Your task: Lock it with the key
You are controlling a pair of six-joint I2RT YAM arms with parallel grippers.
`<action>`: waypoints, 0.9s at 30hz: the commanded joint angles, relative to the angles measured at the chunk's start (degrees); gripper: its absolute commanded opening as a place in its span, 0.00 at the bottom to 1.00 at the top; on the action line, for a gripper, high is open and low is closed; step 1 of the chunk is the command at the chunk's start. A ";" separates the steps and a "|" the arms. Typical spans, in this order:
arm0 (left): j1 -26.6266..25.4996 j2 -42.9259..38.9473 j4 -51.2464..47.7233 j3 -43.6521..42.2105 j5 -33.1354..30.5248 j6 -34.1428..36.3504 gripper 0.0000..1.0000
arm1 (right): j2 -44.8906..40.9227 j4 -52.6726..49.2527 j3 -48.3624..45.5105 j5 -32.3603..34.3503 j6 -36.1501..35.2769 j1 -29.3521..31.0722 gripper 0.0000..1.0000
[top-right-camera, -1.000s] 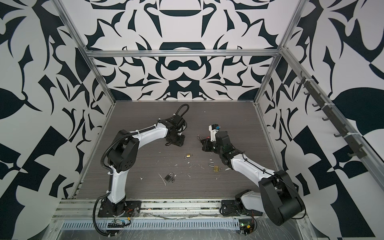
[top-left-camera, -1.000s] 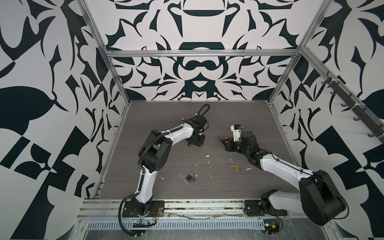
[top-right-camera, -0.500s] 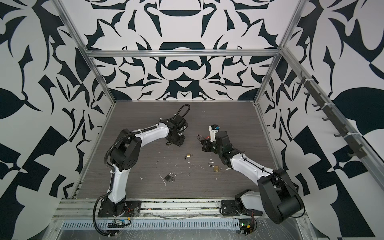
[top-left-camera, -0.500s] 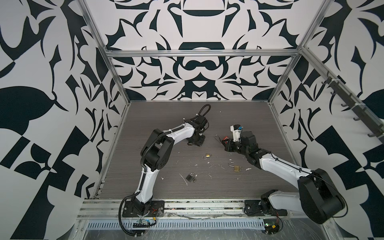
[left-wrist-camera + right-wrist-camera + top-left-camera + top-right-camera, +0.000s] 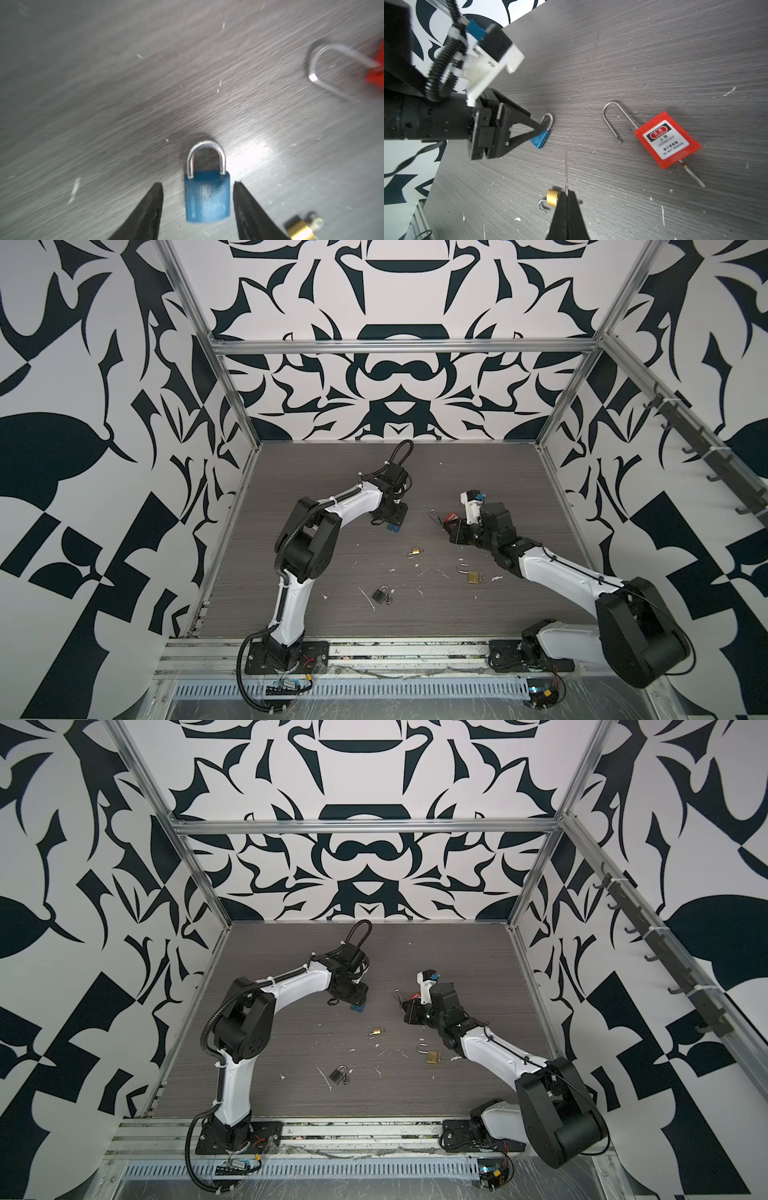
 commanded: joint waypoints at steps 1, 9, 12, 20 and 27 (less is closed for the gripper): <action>1.85 -9.94 4.16 -2.53 1.49 -1.10 0.58 | 1.13 -0.31 3.89 -2.88 0.72 -0.17 0.00; 8.09 -33.26 19.43 -21.87 -14.05 -5.67 0.98 | 12.89 -3.00 10.75 -9.05 2.77 1.14 0.00; 9.38 -40.55 26.46 -29.88 -16.10 -5.27 0.99 | 16.88 -4.27 14.14 -9.73 2.51 2.22 0.00; 11.12 -47.87 31.74 -40.07 -17.53 -12.50 0.99 | 26.02 -6.34 21.58 -11.04 3.12 3.30 0.00; 11.12 -46.36 26.12 -37.57 -14.36 -13.00 0.99 | 31.15 -8.95 26.24 -10.99 2.96 3.80 0.00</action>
